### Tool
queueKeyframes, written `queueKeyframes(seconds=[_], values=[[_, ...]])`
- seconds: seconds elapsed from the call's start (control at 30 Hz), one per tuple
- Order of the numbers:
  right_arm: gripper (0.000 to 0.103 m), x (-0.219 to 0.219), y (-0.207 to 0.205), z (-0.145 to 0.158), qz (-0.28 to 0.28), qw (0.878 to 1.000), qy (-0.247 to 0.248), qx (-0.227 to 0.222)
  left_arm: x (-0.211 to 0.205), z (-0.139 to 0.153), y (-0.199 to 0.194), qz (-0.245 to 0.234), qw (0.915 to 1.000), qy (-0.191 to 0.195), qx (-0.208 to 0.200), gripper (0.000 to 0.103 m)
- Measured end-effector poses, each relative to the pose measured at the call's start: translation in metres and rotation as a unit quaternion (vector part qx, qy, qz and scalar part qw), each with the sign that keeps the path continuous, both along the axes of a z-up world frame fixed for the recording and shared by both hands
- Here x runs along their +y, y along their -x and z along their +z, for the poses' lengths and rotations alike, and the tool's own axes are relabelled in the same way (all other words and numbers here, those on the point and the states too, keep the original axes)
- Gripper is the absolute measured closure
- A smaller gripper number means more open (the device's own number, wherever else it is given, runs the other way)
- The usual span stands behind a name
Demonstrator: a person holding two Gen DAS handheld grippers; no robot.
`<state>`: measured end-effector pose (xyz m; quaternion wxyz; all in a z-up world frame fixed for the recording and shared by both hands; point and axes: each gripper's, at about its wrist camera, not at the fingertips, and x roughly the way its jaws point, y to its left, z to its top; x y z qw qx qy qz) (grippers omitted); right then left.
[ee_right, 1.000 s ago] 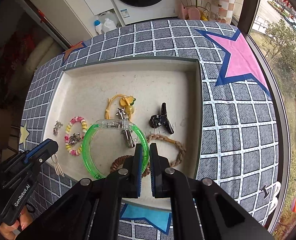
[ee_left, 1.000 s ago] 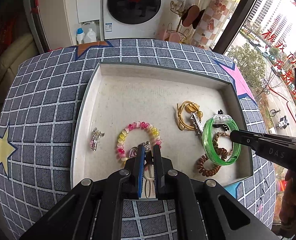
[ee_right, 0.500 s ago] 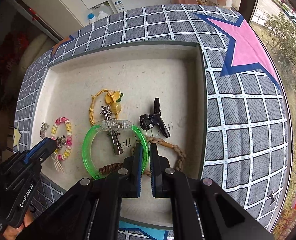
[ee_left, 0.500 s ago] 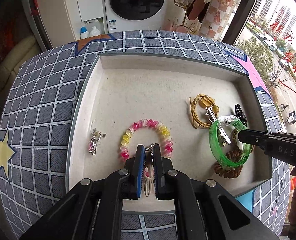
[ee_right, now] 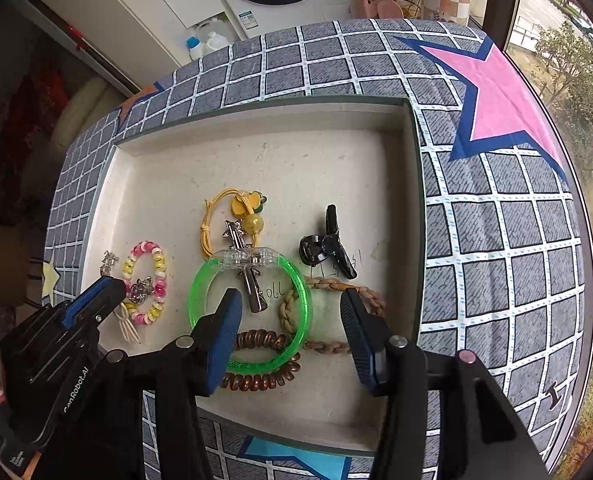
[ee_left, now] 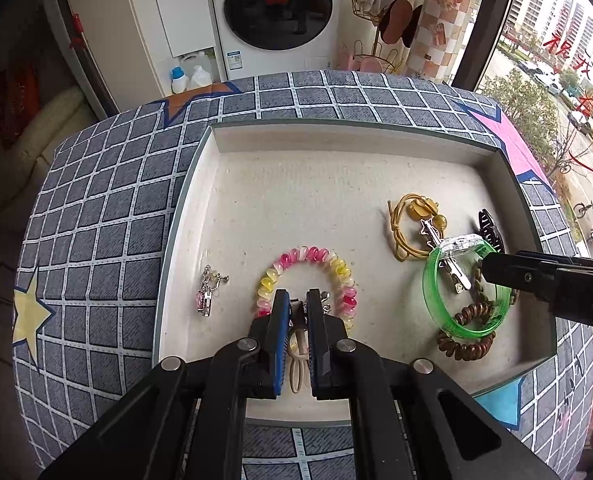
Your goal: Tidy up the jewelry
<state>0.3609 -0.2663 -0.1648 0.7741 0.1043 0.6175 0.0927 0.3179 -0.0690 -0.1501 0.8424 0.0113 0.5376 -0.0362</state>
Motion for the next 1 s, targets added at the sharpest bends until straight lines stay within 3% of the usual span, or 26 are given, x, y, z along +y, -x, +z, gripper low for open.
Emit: queueKeyframes(seconds=[0.43, 0.5, 0.53, 0.77, 0.8, 0.87, 1.0], values=[[0.048, -0.018, 0.017, 0.029, -0.022, 0.999, -0.02, -0.027, 0.003, 0.019, 0.001, 0.006, 0.9995, 0.025, -0.019, 0.081], [0.048, -0.018, 0.018, 0.031, -0.022, 0.999, -0.02, -0.029, 0.003, 0.021, 0.001, 0.009, 0.9996, 0.02, -0.019, 0.007], [0.048, -0.017, 0.019, 0.031, -0.022, 0.999, -0.021, -0.03, 0.004, 0.023, 0.003, 0.02, 0.9993, 0.01, -0.031, 0.0], [0.046, -0.018, 0.026, 0.034, -0.03, 0.999, -0.029, -0.031, 0.003, 0.013, 0.006, 0.017, 0.999, 0.009, -0.042, 0.0], [0.043, -0.018, 0.027, 0.035, -0.032, 0.999, -0.033, -0.03, 0.002, 0.013, 0.008, 0.016, 0.9989, 0.005, -0.044, 0.0], [0.029, -0.018, 0.031, 0.036, -0.032, 0.998, -0.04, -0.031, 0.001, 0.013, 0.013, 0.014, 0.9985, -0.004, -0.052, 0.0], [0.024, -0.014, 0.045, 0.039, -0.029, 0.998, -0.046, -0.033, 0.004, 0.015, 0.026, 0.017, 0.998, -0.008, -0.06, 0.0]])
